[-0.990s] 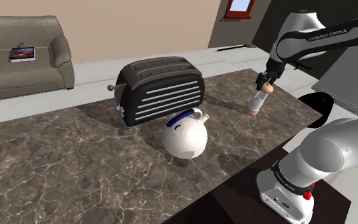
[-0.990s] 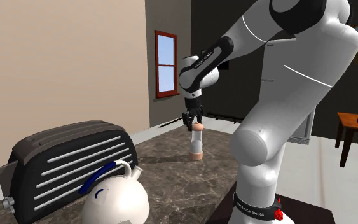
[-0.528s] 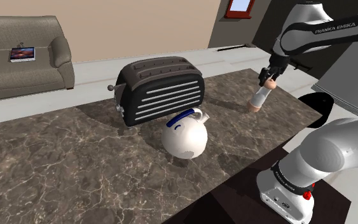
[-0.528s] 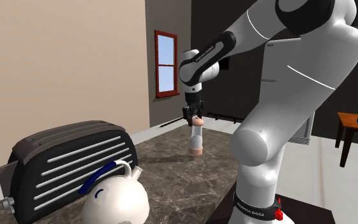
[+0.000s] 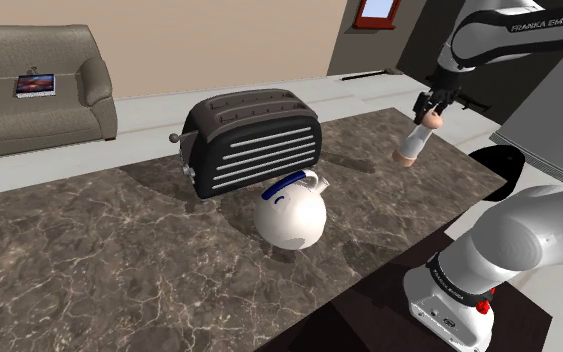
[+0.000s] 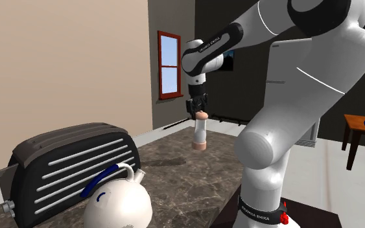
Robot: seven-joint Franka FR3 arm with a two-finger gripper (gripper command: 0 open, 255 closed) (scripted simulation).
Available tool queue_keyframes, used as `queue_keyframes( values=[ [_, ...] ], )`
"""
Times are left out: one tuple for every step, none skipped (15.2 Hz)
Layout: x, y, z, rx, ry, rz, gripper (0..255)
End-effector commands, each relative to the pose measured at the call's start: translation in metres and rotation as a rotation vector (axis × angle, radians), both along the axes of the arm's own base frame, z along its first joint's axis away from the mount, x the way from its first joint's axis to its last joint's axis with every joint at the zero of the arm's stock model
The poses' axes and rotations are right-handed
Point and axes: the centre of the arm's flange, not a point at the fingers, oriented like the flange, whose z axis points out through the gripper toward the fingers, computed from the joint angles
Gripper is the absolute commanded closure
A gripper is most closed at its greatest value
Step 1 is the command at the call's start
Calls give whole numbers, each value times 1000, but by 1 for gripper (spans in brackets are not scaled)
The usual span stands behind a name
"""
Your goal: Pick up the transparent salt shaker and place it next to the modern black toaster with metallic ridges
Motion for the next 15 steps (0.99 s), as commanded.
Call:
queue_keyframes(
  values=[
    [0, -1, 11, 0, 0, 0, 255],
    [0, -1, 16, 0, 0, 0, 255],
    [0, -1, 21, 0, 0, 0, 255],
    [0, -1, 27, 0, 0, 0, 255],
    [0, -1, 32, 0, 0, 0, 255],
    [0, -1, 37, 0, 0, 0, 255],
    [0, -1, 42, 0, 0, 0, 255],
    [0, -1, 48, 0, 0, 0, 255],
    [0, -1, 53, 0, 0, 0, 255],
    [0, -1, 58, 0, 0, 0, 255],
    [0, -1, 63, 0, 0, 0, 255],
    [0, -1, 69, 0, 0, 0, 255],
    [0, -1, 74, 0, 0, 0, 255],
    [0, -1, 79, 0, 0, 0, 255],
    [0, -1, 85, 0, 0, 0, 255]
  ],
)
